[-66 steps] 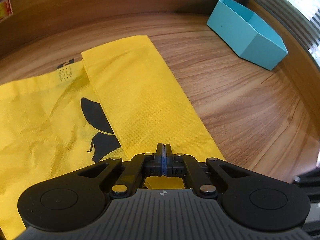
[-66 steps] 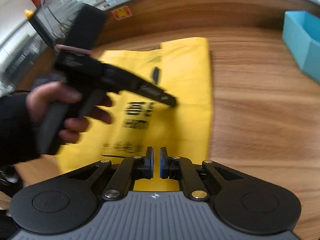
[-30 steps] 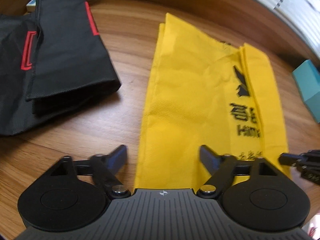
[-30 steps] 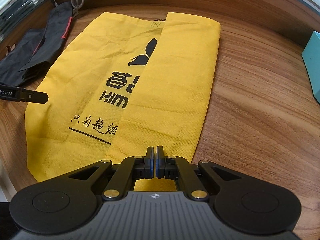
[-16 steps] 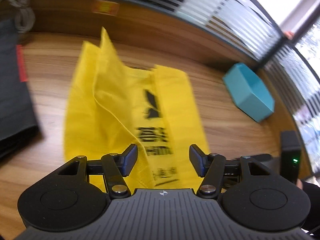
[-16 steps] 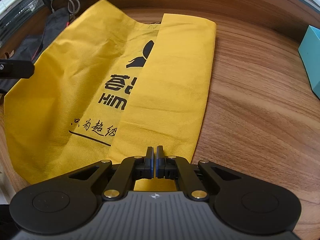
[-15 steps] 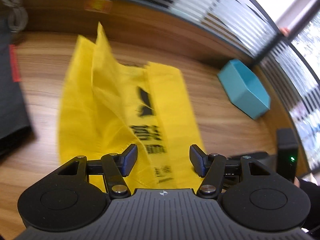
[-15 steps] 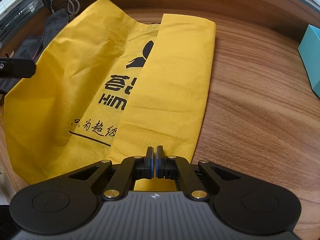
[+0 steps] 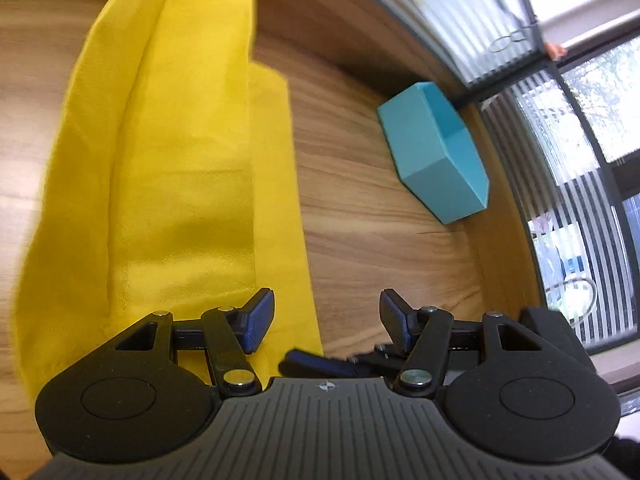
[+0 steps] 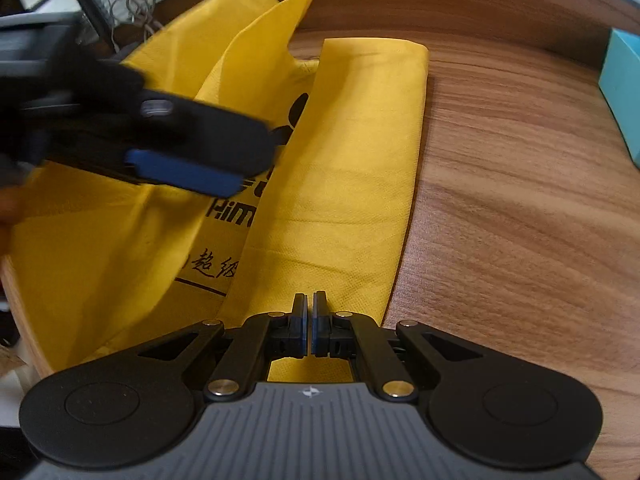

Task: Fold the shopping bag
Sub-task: 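Grasp the other side edge with the left tool and fold it over the first fold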

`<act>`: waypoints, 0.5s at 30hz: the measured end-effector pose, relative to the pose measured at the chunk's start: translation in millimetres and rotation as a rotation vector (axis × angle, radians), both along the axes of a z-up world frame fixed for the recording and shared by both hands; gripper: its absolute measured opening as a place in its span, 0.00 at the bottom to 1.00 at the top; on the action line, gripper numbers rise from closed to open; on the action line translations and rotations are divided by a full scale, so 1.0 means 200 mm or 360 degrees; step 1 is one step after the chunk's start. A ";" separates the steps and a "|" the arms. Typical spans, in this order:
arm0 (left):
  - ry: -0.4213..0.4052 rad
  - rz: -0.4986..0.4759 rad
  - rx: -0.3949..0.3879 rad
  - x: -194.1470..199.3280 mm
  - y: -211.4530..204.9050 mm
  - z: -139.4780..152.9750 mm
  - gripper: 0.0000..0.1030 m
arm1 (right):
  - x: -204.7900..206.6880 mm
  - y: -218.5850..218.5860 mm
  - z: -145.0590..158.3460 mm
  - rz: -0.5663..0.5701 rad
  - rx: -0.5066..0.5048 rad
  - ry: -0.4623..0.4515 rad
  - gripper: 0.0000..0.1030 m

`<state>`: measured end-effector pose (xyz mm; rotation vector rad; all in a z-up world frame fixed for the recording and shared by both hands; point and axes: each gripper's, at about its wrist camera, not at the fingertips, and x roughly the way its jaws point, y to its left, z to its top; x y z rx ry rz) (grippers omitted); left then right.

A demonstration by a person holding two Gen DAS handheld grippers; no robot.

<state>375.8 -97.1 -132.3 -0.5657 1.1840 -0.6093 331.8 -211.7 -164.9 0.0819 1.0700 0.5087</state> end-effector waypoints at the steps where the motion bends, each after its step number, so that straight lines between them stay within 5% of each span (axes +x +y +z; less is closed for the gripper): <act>1: 0.0025 -0.0005 -0.0010 0.02 -0.02 -0.02 0.59 | 0.00 -0.02 -0.01 -0.0002 0.0030 0.0006 0.01; 6: 0.0022 -0.0103 -0.0133 0.04 -0.14 0.05 0.58 | 0.01 -0.03 -0.01 0.0048 0.0069 -0.0004 0.01; 10: -0.0182 -0.0109 -0.0198 0.03 -0.12 0.33 0.60 | 0.01 -0.05 -0.03 0.0096 0.0109 -0.0016 0.01; 15: -0.0400 0.0029 -0.0031 0.00 0.11 0.58 0.70 | 0.03 -0.04 -0.02 0.0144 0.0104 -0.0015 0.01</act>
